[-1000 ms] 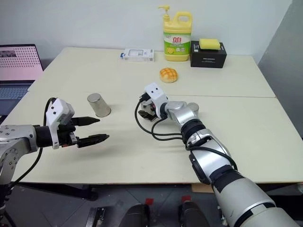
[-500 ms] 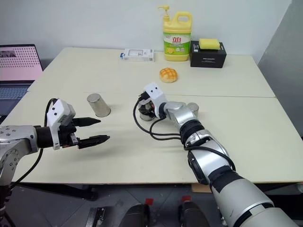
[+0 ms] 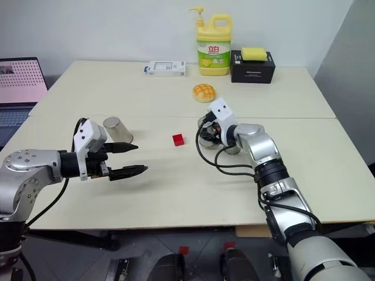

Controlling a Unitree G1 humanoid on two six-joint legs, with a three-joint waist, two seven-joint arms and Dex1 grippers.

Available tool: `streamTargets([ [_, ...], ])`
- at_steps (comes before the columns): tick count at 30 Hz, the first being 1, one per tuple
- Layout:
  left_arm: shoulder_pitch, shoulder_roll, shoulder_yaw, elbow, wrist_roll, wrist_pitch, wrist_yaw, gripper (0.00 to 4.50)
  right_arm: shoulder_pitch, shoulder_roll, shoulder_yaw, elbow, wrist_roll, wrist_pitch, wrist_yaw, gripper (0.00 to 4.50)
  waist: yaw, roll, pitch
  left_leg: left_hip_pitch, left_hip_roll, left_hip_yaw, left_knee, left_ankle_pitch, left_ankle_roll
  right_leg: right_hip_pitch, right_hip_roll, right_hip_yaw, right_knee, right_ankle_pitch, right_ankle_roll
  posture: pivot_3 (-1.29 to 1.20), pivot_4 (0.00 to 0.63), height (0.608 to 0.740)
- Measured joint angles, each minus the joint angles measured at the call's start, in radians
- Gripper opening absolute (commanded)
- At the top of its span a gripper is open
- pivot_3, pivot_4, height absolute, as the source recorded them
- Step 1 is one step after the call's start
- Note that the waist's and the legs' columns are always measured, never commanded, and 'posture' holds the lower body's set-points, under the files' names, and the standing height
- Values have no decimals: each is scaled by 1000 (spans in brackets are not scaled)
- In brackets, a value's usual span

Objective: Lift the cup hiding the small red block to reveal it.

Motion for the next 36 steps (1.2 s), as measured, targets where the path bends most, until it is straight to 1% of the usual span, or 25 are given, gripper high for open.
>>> streamTargets([
  [4,0,-3,-8,12,4,-3,-2,4500,-1,21,-2,25,2,-7,-25,2641,-1,0,0,0,0,0,0,0,0,-1,0,-1,3,-1,-2,0,150,740],
  [6,-2,-3,-9,14,7,-9,-2,4500,-9,32,-7,42,3,-14,-31,3354,-1,0,0,0,0,0,0,0,0,-1,0,-1,4,-1,-2,0,150,740],
  [7,-3,-3,-11,14,7,-13,-3,4500,-13,35,-9,52,3,-21,-35,3493,0,0,0,0,0,0,1,0,0,-1,-1,-1,4,-1,-2,0,150,740],
  [8,-3,-3,-11,14,8,-15,-3,4500,-15,35,-10,61,3,-27,-39,3798,0,0,0,0,0,0,1,0,0,-1,-1,0,5,-2,-2,0,150,740],
  [9,-3,-3,-11,14,8,-16,-3,4500,-18,35,-13,69,3,-31,-43,3905,0,0,0,1,0,0,1,0,0,0,-1,0,5,-2,-1,0,150,740],
  [10,-3,-3,-11,14,10,-17,-3,4500,-20,36,-17,75,3,-35,-45,4205,0,0,0,1,0,0,2,0,0,0,-2,0,5,-2,-1,0,150,740],
  [12,-3,-3,-11,14,11,-17,-2,4500,-21,37,-19,79,5,-40,-45,4490,0,0,0,1,0,0,2,0,0,0,-2,0,5,-2,-1,0,150,740],
  [17,1,-4,-10,20,11,-18,-1,4500,-21,42,-34,69,23,-25,-46,4490,1,0,0,0,0,0,1,0,0,-1,-1,0,6,-2,-1,0,150,740],
  [20,2,-4,0,36,10,-18,3,4500,-29,42,-72,-5,61,8,-47,4490,1,0,0,0,1,-1,1,0,0,-1,-1,0,6,-2,-2,0,150,740],
  [24,9,-4,33,42,4,-18,10,4500,-63,31,-127,-209,136,84,-44,4490,1,0,0,0,1,-1,0,0,0,-2,-1,0,6,-2,-1,0,150,740],
  [27,30,1,74,37,-2,-11,28,4500,-43,-27,-136,-392,185,144,-20,4490,8,0,0,0,1,-1,0,0,0,-1,-2,0,5,-2,-1,0,150,740],
  [29,55,15,92,22,-4,-1,31,4500,15,-89,-130,-498,203,160,17,4490,14,0,0,0,1,-1,0,0,0,-1,-2,0,4,-2,-1,0,150,740],
  [30,79,26,108,5,-4,4,30,4500,67,-136,-123,-562,211,164,46,4490,17,0,0,0,1,-1,0,0,0,-1,-3,-1,3,-3,-1,0,150,740],
  [32,145,64,138,-18,3,4,27,4500,223,-250,-115,-712,244,171,118,4490,25,0,0,0,1,-1,0,0,0,2,-4,-3,0,-3,0,0,150,740],
  [34,167,74,155,-18,16,4,30,4500,327,-300,-118,-779,267,186,152,4490,23,1,1,0,1,0,0,0,0,1,-4,0,0,-3,1,0,150,740],
  [36,179,75,162,-32,17,1,37,4500,441,-337,-142,-890,322,187,186,4490,21,1,0,1,1,-1,0,0,0,2,-4,-1,0,-4,3,0,150,740],
])
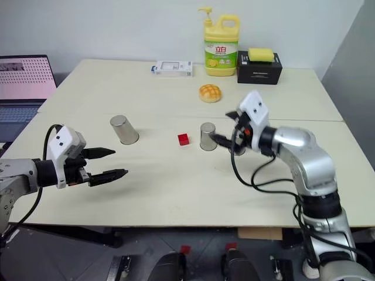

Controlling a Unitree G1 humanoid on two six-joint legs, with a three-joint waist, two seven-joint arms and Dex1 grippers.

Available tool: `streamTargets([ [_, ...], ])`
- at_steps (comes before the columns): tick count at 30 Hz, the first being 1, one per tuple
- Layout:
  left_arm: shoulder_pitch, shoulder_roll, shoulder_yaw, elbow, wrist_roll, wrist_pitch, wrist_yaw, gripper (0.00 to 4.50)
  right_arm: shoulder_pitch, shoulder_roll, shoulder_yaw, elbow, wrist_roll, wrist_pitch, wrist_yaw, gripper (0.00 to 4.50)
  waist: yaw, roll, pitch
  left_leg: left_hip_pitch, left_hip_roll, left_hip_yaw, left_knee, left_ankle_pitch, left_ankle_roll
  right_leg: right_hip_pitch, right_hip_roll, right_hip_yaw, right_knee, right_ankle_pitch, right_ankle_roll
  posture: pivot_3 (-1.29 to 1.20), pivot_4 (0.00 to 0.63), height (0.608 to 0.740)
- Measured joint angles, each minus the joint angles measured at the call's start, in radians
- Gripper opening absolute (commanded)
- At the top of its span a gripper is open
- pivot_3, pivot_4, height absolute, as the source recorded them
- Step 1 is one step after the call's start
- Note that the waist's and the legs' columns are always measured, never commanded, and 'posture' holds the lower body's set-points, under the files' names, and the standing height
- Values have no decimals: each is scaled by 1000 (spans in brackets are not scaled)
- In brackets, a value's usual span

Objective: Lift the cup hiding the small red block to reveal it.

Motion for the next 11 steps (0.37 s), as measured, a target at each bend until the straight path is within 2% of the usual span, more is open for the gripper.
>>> streamTargets([
  [5,22,-1,8,-1,12,-17,16,4500,240,-49,-44,-157,91,-14,31,4490,-5,0,0,4,0,1,0,0,1,2,1,2,1,0,1,0,150,740],
  [11,22,-18,8,2,11,-21,31,4500,263,-52,-52,-162,95,-50,0,4490,-5,0,0,9,0,2,0,1,2,3,1,3,2,1,1,0,150,740],
])
